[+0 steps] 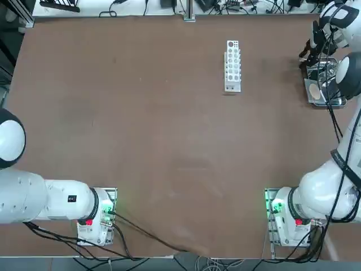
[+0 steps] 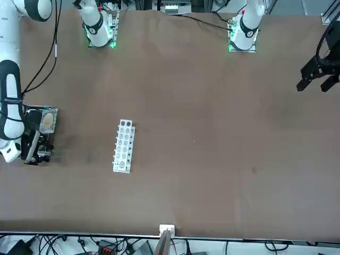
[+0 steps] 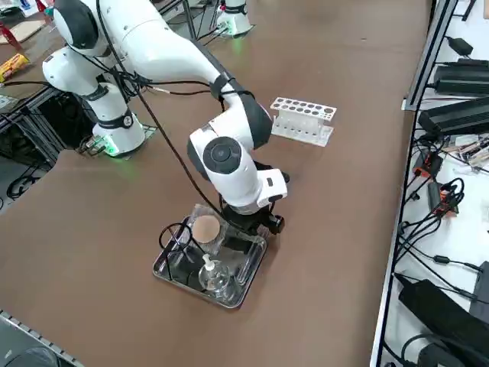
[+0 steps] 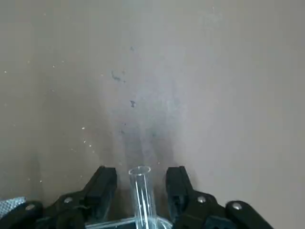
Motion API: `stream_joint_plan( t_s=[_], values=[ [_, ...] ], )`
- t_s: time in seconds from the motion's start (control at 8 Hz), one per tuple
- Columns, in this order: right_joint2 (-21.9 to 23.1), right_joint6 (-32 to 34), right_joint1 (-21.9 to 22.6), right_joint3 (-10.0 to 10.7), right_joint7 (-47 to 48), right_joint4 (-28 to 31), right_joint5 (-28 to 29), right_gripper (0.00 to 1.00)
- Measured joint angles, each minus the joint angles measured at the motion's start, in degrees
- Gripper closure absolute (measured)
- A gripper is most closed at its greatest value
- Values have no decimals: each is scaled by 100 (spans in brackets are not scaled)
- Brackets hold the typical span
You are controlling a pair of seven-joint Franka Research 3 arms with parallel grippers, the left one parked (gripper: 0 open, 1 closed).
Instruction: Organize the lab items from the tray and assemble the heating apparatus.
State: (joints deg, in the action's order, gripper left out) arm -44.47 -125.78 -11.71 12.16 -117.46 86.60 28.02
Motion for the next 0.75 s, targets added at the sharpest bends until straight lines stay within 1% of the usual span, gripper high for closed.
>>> stream_joint_plan(
  t_s=[0.62, 0.75],
  values=[
    [-21, -144, 0, -2, -32, -1, -50, 48],
    [-21, -147, 1, -6, -37, -3, -95, 54]
  ],
)
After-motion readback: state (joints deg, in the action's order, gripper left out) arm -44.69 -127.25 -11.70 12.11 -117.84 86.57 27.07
